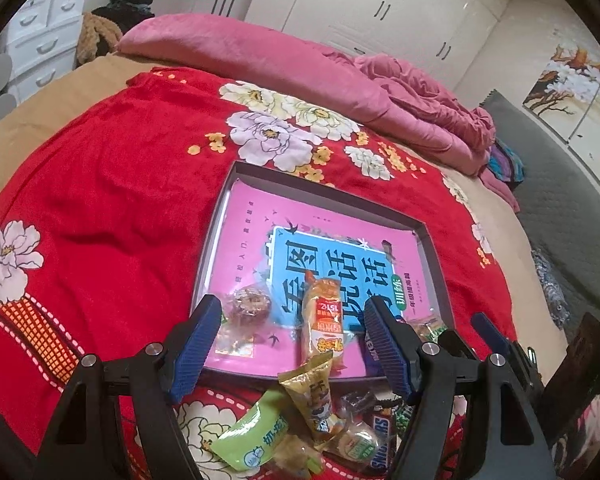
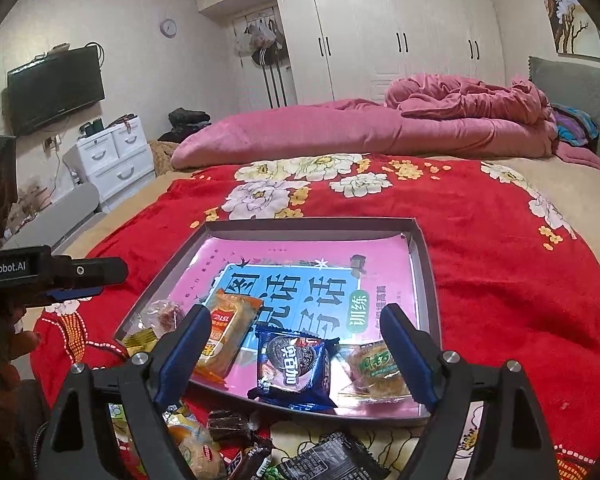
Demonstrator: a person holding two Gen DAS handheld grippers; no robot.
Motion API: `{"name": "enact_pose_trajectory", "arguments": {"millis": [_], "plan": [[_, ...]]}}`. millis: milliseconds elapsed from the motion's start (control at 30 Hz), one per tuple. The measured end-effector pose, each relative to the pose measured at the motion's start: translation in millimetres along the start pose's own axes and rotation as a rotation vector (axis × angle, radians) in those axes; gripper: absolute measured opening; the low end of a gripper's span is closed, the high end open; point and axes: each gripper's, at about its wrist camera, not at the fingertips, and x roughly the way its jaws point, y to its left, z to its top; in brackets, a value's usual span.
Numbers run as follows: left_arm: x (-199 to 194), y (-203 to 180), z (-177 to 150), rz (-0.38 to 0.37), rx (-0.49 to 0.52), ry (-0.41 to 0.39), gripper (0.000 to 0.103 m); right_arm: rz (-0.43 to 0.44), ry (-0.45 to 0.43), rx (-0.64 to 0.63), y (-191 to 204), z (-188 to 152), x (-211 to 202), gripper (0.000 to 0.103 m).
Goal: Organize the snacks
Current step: 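Withdraw both grippers from the box back to the remaining snack pile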
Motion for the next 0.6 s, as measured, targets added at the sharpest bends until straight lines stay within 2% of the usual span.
{"name": "enact_pose_trajectory", "arguments": {"millis": [300, 600], "plan": [[-5.0, -0.9, 0.9, -0.019, -0.007, 0.004, 0.075, 0.014, -0.041, -0.022, 5.2, 2.7, -10.0, 0.087], [-10.9, -4.5, -5.0, -0.019, 0.016, 0.008, 0.075, 0.026, -0.042, -0.025, 6.4, 2.9, -16.6, 0.087]]}}
